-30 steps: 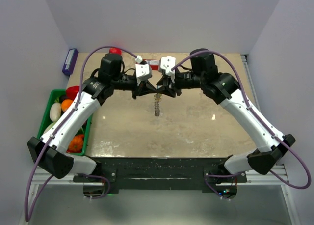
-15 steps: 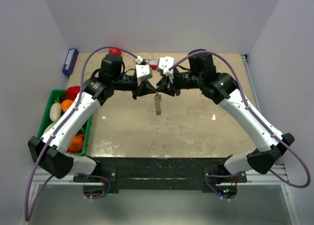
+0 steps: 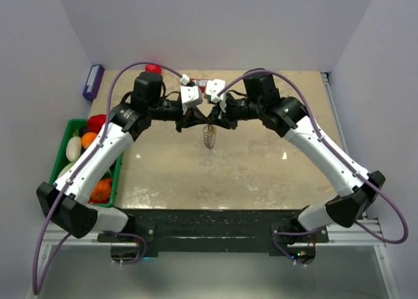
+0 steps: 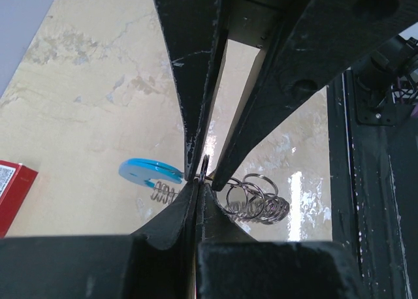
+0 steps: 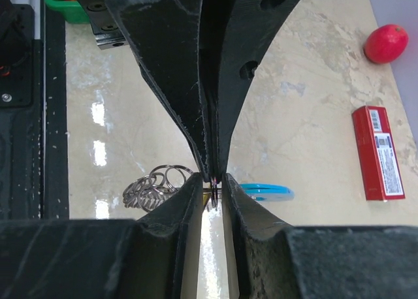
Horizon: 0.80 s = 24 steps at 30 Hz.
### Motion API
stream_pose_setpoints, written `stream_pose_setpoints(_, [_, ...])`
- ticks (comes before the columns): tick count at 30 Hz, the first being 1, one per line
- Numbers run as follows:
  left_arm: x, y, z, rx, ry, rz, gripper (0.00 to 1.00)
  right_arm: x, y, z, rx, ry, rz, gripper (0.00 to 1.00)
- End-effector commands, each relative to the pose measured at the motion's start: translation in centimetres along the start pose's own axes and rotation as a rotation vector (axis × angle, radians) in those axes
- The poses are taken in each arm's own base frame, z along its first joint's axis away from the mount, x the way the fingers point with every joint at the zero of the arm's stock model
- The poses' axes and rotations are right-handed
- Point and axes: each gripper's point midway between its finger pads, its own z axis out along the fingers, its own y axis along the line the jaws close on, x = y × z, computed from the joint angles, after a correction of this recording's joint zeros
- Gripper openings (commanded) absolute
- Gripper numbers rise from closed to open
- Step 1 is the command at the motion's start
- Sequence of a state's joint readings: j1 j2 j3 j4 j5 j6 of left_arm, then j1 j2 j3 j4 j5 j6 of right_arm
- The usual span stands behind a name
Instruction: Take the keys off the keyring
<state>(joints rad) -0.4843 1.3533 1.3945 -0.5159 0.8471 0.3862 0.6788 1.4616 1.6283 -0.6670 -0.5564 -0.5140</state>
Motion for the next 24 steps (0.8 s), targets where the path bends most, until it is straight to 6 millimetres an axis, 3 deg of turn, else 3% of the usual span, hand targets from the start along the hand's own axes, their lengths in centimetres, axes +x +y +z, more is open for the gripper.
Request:
stream_pose_setpoints(1, [-2.4, 0.0, -0.9, -0.018, -0.065, 0.092, 0.00, -0.3, -0.6, 0.1, 0.028, -0.001, -0.022, 0.16])
stream_pose_setpoints(5, [-2.4, 0.0, -0.9, -0.020, -0.065, 0.093, 0.00, -0.3, -0.6, 0.1, 0.027, -0.003, -0.027, 0.00])
stream_pose_setpoints(14, [-2.5, 0.0, -1.1, -0.030, -0.068, 0.100, 0.01, -0.7, 0.2, -0.5, 0.013, -0.036, -0.060, 0.00])
stream_pose_setpoints(18, [-3.1, -0.2, -1.5, -0.031, -0.082, 0.110, 0.11, -1.6, 0.3, -1.5, 0.038, -0.086, -0.084, 0.00])
stream_pose_setpoints(24, [-4.4, -1.1, -2.2, -0.014, -0.112, 0.125, 0.34, -2.6, 0.6, -2.0, 0.025, -0.146, -0.084, 0.00])
